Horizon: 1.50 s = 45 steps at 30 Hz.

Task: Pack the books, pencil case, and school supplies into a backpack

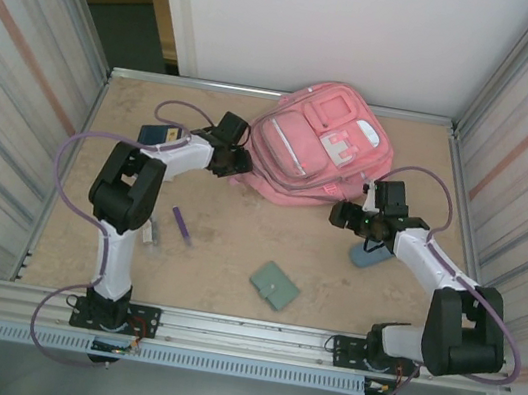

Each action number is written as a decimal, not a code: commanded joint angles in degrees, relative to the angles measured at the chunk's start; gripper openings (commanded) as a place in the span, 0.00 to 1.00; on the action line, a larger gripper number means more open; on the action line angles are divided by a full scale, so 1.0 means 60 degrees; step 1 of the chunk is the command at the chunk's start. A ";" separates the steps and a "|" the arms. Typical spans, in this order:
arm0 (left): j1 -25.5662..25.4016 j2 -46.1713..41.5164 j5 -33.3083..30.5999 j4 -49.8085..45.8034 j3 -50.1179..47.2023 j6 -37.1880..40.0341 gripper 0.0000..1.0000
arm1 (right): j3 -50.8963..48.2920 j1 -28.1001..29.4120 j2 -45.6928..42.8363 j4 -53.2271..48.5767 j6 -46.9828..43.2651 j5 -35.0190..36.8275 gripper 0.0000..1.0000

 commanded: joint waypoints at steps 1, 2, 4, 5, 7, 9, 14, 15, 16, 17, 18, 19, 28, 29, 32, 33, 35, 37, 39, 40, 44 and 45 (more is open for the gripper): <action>-0.0024 0.0189 -0.0193 -0.0153 0.0130 -0.0103 0.44 | 0.0359 0.0111 0.0029 -0.0356 -0.0291 0.0197 0.79; -0.0011 0.0146 -0.0135 -0.0185 0.0114 -0.0032 0.40 | 0.0357 0.0124 0.0031 -0.0376 -0.0353 0.0136 0.79; 0.0005 -0.0040 0.0130 -0.0439 0.0154 0.0176 0.27 | 0.0471 0.0111 0.0157 -0.0521 -0.0599 -0.0200 0.78; 0.0035 -0.0247 0.0422 -0.0729 0.0185 0.0286 0.19 | 0.0643 0.0111 0.0303 -0.0745 -0.0791 -0.0448 0.77; 0.0021 -0.0858 0.0795 -0.0911 0.0002 0.0617 0.13 | 0.1109 0.0109 0.0775 -0.1269 -0.1232 -0.0958 0.75; 0.0020 -0.1615 0.0924 -0.0933 -0.0349 0.0804 0.07 | 0.1454 0.0110 0.1199 -0.1620 -0.1641 -0.1218 0.71; 0.0005 -0.2602 0.1620 -0.1273 -0.0223 0.1242 0.00 | 0.1752 0.0096 0.1786 -0.1631 -0.2171 -0.1083 0.67; 0.0007 -0.2677 0.1785 -0.1461 -0.0055 0.1311 0.00 | 0.1801 0.0085 0.1879 -0.1632 -0.2202 -0.0974 0.67; 0.0005 -0.2758 0.1980 -0.1620 0.0096 0.1374 0.00 | 0.1846 0.0077 0.1996 -0.1632 -0.2285 -0.1040 0.65; 0.0005 -0.2847 0.2157 -0.1701 0.0220 0.1426 0.00 | 0.1893 0.0102 0.2093 -0.1584 -0.2348 -0.1228 0.63; 0.0006 -0.2909 0.2353 -0.1706 0.0293 0.1424 0.00 | 0.1907 0.0139 0.2161 -0.1502 -0.2377 -0.1436 0.60; 0.0004 -0.2974 0.2568 -0.1709 0.0382 0.1432 0.00 | 0.1905 0.0220 0.2207 -0.1398 -0.2389 -0.1544 0.58; -0.0112 -0.3221 0.3245 -0.2706 0.1792 0.1814 0.00 | 0.1594 0.0692 0.2187 -0.0238 -0.1579 -0.0050 0.56; -0.0112 -0.3253 0.3287 -0.2799 0.1906 0.1804 0.00 | 0.1514 0.0637 0.2076 -0.0122 -0.1424 -0.0008 0.58; -0.0119 -0.3410 0.3542 -0.3038 0.2185 0.1831 0.00 | 0.1172 0.0453 0.1706 0.0374 -0.1226 -0.0249 0.59; -0.0127 -0.3487 0.3620 -0.3087 0.2255 0.1831 0.00 | 0.1127 0.0346 0.1652 0.0467 -0.1244 -0.0565 0.58; -0.0127 -0.3602 0.3750 -0.3140 0.2325 0.1886 0.00 | 0.1126 0.0101 0.1650 0.0520 -0.1228 -0.1241 0.55; -0.0125 -0.3735 0.3745 -0.3186 0.2296 0.1916 0.00 | 0.1139 -0.0150 0.1647 0.0571 -0.1250 -0.1788 0.52; -0.0127 -0.3825 0.3829 -0.3198 0.2283 0.1996 0.00 | 0.1134 -0.0331 0.1583 0.0556 -0.1323 -0.2194 0.50; -0.0127 -0.3868 0.3848 -0.3221 0.2282 0.2016 0.00 | 0.1119 -0.0408 0.1517 0.0537 -0.1405 -0.2370 0.49; -0.0123 -0.3990 0.3965 -0.3197 0.2224 0.1892 0.00 | 0.0992 -0.0585 0.1318 0.0604 -0.1479 -0.2900 0.47; -0.0127 -0.3997 0.4125 -0.3156 0.2223 0.1879 0.00 | 0.0962 -0.0592 0.1282 0.0663 -0.1448 -0.2974 0.46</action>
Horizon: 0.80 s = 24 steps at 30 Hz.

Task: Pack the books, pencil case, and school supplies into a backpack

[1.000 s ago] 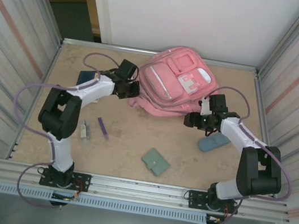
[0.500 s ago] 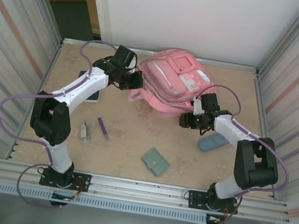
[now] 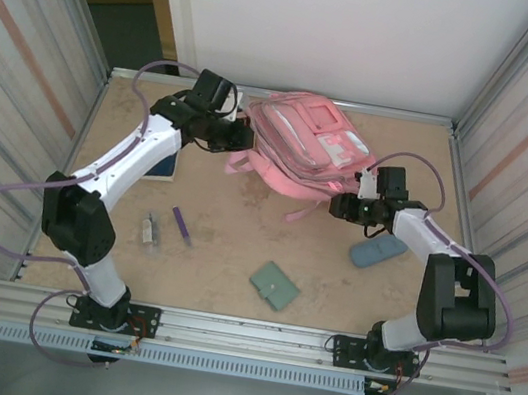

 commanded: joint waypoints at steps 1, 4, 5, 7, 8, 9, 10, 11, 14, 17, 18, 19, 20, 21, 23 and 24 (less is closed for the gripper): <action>-0.0083 -0.0688 0.0944 0.0207 0.0406 0.0249 0.00 | -0.0175 -0.0079 -0.0386 0.0334 -0.0022 -0.0776 0.45; -0.0083 -0.0689 0.0983 0.0209 0.0392 0.0250 0.00 | -0.0227 -0.0079 -0.0402 0.0392 -0.0020 -0.0920 0.43; -0.0082 -0.0696 0.0969 0.0203 0.0394 0.0214 0.00 | -0.0255 -0.0088 -0.0417 0.0388 -0.0019 -0.0935 0.43; -0.0083 -0.0718 0.1031 0.0209 0.0394 0.0206 0.00 | -0.0315 -0.0079 -0.0457 0.0403 -0.0053 -0.0826 0.44; -0.0081 -0.0733 0.1073 0.0208 0.0394 0.0204 0.00 | -0.0363 -0.0078 -0.0501 0.0428 -0.0120 -0.0766 0.45; -0.0077 -0.0759 0.1065 0.0195 0.0380 0.0232 0.00 | -0.0400 -0.0079 -0.0504 0.0453 -0.0230 -0.0768 0.45; -0.0083 -0.0788 0.1071 0.0173 0.0377 0.0239 0.00 | -0.0443 -0.0080 -0.0505 0.0481 -0.0362 -0.0885 0.44; -0.0077 -0.0832 0.1057 0.0180 0.0331 0.0238 0.00 | -0.0436 -0.0079 -0.0505 0.0481 -0.0449 -0.0959 0.43; -0.0076 -0.0933 0.1081 0.0180 0.0263 0.0230 0.00 | -0.0448 -0.0087 -0.0516 0.0531 -0.0619 -0.0911 0.43; -0.0079 -0.0964 0.1293 0.0123 0.0288 0.0296 0.00 | -0.0614 -0.0148 -0.0660 0.0854 -0.0658 -0.1067 0.43; -0.0083 -0.0961 0.1326 0.0105 0.0292 0.0298 0.00 | -0.0662 -0.0158 -0.0691 0.0946 -0.0636 -0.1188 0.43; -0.0083 -0.0981 0.1327 0.0075 0.0314 0.0309 0.00 | -0.0655 -0.0201 -0.0719 0.0914 -0.0661 -0.1436 0.44; -0.0083 -0.0979 0.1321 0.0042 0.0321 0.0283 0.00 | -0.0550 -0.0268 -0.0719 0.0705 -0.0667 -0.1703 0.46; -0.0082 -0.0983 0.1331 0.0001 0.0350 0.0295 0.00 | -0.0455 -0.0347 -0.0745 0.0514 -0.0610 -0.1718 0.47; -0.0083 -0.1010 0.1364 -0.0109 0.0459 0.0353 0.00 | -0.0540 -0.0475 -0.0995 0.0466 -0.0641 -0.1633 0.49; -0.0076 -0.1039 0.1358 -0.0113 0.0481 0.0379 0.00 | -0.0659 -0.0536 -0.1109 0.0578 -0.0643 -0.1610 0.50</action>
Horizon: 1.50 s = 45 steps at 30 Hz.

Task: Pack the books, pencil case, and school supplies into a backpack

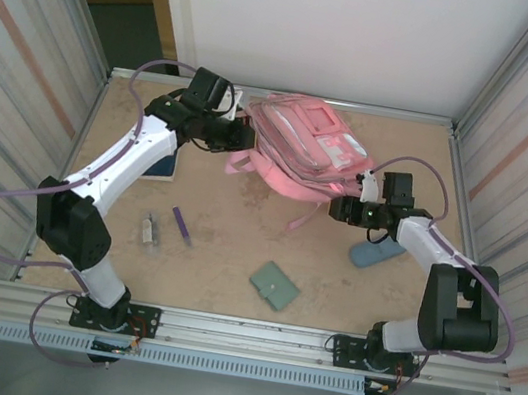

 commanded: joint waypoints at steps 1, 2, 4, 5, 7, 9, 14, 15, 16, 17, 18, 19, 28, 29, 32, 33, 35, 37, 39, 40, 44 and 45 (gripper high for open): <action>-0.0073 -0.0766 0.0770 0.0014 0.0498 0.0364 0.00 | -0.0192 -0.0263 -0.0608 0.0246 -0.0237 -0.0391 0.50; -0.0082 -0.0817 0.0767 0.0027 0.0497 0.0351 0.00 | -0.0250 -0.0324 -0.0659 0.0305 -0.0207 -0.0461 0.50; -0.0069 -0.0854 0.0760 0.0043 0.0496 0.0296 0.00 | -0.0262 -0.0339 -0.0641 0.0280 -0.0295 -0.0500 0.50; -0.0068 -0.0855 0.0772 0.0043 0.0497 0.0241 0.00 | -0.0251 -0.0345 -0.0600 0.0241 -0.0336 -0.0424 0.50; -0.0054 -0.0827 0.0996 0.0044 0.0554 0.0213 0.00 | -0.0244 -0.0341 -0.0537 0.0229 -0.0375 -0.0259 0.50; -0.0052 -0.0828 0.1074 0.0061 0.0563 0.0169 0.00 | -0.0330 -0.0321 -0.0537 0.0392 -0.0324 -0.0377 0.51; -0.0054 -0.0882 0.1412 0.0387 0.0345 -0.0111 0.00 | -0.0317 -0.0163 -0.0362 0.0306 -0.0374 -0.0279 0.53; -0.0050 -0.0873 0.1464 0.0407 0.0351 -0.0105 0.00 | -0.0331 -0.0137 -0.0338 0.0324 -0.0368 -0.0158 0.53; -0.0053 -0.0878 0.1462 0.0395 0.0358 -0.0105 0.00 | -0.0323 -0.0122 -0.0309 0.0288 -0.0387 -0.0038 0.53; -0.0048 -0.0897 0.1409 0.0395 0.0348 -0.0105 0.00 | -0.0318 -0.0145 -0.0255 0.0234 -0.0403 0.0039 0.54; -0.0054 -0.0913 0.1368 0.0379 0.0336 -0.0101 0.00 | -0.0290 -0.0167 -0.0240 0.0148 -0.0445 0.0088 0.54; -0.0028 -0.0937 0.1340 0.0366 0.0336 -0.0104 0.00 | -0.0246 -0.0176 -0.0227 0.0021 -0.0527 0.0171 0.56; -0.0024 -0.0909 0.1417 0.0548 0.0313 -0.0123 0.00 | -0.0091 -0.0386 0.0050 -0.0365 -0.0615 -0.0121 0.54; -0.0024 -0.0842 0.1501 0.0568 0.0361 -0.0133 0.00 | -0.0119 -0.0389 0.0001 -0.0329 -0.0612 -0.0134 0.53; -0.0024 -0.0673 0.1552 0.0570 0.0600 -0.0159 0.00 | -0.0129 -0.0403 -0.0116 -0.0314 -0.0566 -0.0185 0.50; -0.0024 -0.0651 0.1543 0.0585 0.0639 -0.0184 0.00 | -0.0098 -0.0410 -0.0145 -0.0399 -0.0572 -0.0177 0.48; -0.0022 -0.0644 0.1528 0.0600 0.0659 -0.0222 0.00 | -0.0083 -0.0442 -0.0257 -0.0517 -0.0558 -0.0101 0.47; -0.0024 -0.0660 0.1452 0.0589 0.0616 -0.0172 0.00 | -0.0100 -0.0452 -0.0373 -0.0584 -0.0492 0.0018 0.49; -0.0024 -0.0687 0.1272 0.0535 0.0572 -0.0157 0.00 | -0.0095 -0.0463 -0.0422 -0.0728 -0.0441 0.0230 0.49; -0.0024 -0.0705 0.1203 0.0502 0.0556 -0.0151 0.00 | -0.0129 -0.0462 -0.0464 -0.0814 -0.0412 0.0373 0.51; -0.0023 -0.0692 0.1249 0.0468 0.0554 -0.0136 0.00 | -0.0260 -0.0493 -0.0602 -0.0770 -0.0253 0.0518 0.58; -0.0024 -0.0703 0.1237 0.0446 0.0542 -0.0140 0.00 | -0.0259 -0.0529 -0.0604 -0.0734 -0.0221 0.0291 0.57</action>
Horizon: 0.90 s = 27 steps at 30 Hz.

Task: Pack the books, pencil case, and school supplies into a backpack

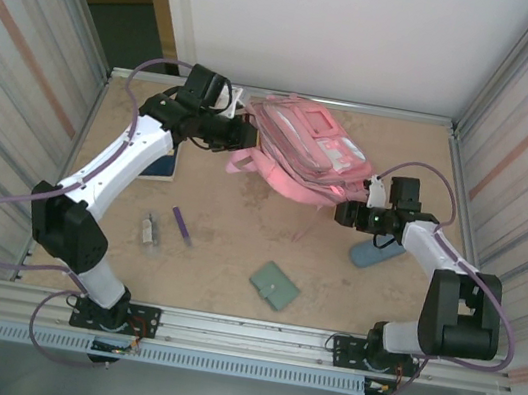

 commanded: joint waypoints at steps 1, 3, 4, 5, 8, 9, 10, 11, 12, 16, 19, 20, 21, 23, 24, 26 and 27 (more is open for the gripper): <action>-0.0032 -0.0447 0.0490 0.0461 0.0386 0.0022 0.00 | 0.0016 -0.0120 -0.0305 -0.0159 0.0147 -0.0295 0.56; -0.0032 -0.0420 0.0488 0.0468 0.0406 -0.0020 0.00 | 0.0055 -0.0120 -0.0304 -0.0195 0.0162 -0.0762 0.52; -0.0029 -0.0393 0.0532 0.0461 0.0445 -0.0030 0.00 | 0.0057 -0.0116 -0.0316 -0.0215 0.0184 -0.0905 0.47; -0.0023 -0.0374 0.0589 0.0468 0.0504 -0.0029 0.00 | 0.0044 -0.0116 -0.0320 -0.0175 0.0212 -0.0952 0.41; -0.0031 -0.0345 0.0603 0.0461 0.0547 -0.0030 0.00 | 0.0040 -0.0143 -0.0281 -0.0172 0.0336 -0.0872 0.35; -0.0029 -0.0345 0.0577 0.0452 0.0542 -0.0028 0.00 | 0.0041 -0.0148 -0.0254 -0.0175 0.0338 -0.0863 0.34; -0.0024 -0.0343 0.0583 0.0439 0.0534 -0.0046 0.00 | 0.0040 -0.0162 -0.0242 -0.0174 0.0359 -0.0867 0.34; -0.0031 -0.0345 0.0604 0.0439 0.0541 -0.0061 0.00 | 0.0029 -0.0161 -0.0220 -0.0136 0.0363 -0.0904 0.34; -0.0030 -0.0344 0.0655 0.0439 0.0549 -0.0062 0.00 | 0.0016 -0.0178 -0.0195 -0.0075 0.0372 -0.0933 0.32; -0.0032 -0.0358 0.0629 0.0419 0.0496 -0.0055 0.00 | 0.0029 -0.0186 -0.0104 -0.0001 0.0427 -0.1193 0.26; -0.0031 -0.0331 0.0663 0.0424 0.0483 -0.0064 0.00 | 0.0041 -0.0181 -0.0157 -0.0060 0.0426 -0.1190 0.25; -0.0031 -0.0330 0.0682 0.0424 0.0484 -0.0048 0.00 | 0.0013 -0.0182 -0.0200 -0.0019 0.0457 -0.1204 0.25; -0.0031 -0.0330 0.0655 0.0424 0.0483 -0.0047 0.00 | -0.0017 -0.0175 -0.0216 0.0055 0.0477 -0.1217 0.25; -0.0030 -0.0337 0.0629 0.0424 0.0482 -0.0069 0.00 | -0.0051 -0.0228 -0.0175 0.0119 0.0526 -0.1369 0.25; -0.0031 -0.0317 0.0641 0.0439 0.0483 -0.0090 0.00 | -0.0041 -0.0256 -0.0123 0.0147 0.0550 -0.1492 0.25; -0.0032 -0.0287 0.0714 0.0435 0.0527 -0.0062 0.00 | -0.0062 -0.0298 -0.0023 0.0268 0.0629 -0.1734 0.25; -0.0032 -0.0288 0.0720 0.0425 0.0529 -0.0047 0.00 | -0.0077 -0.0299 0.0032 0.0360 0.0692 -0.1834 0.24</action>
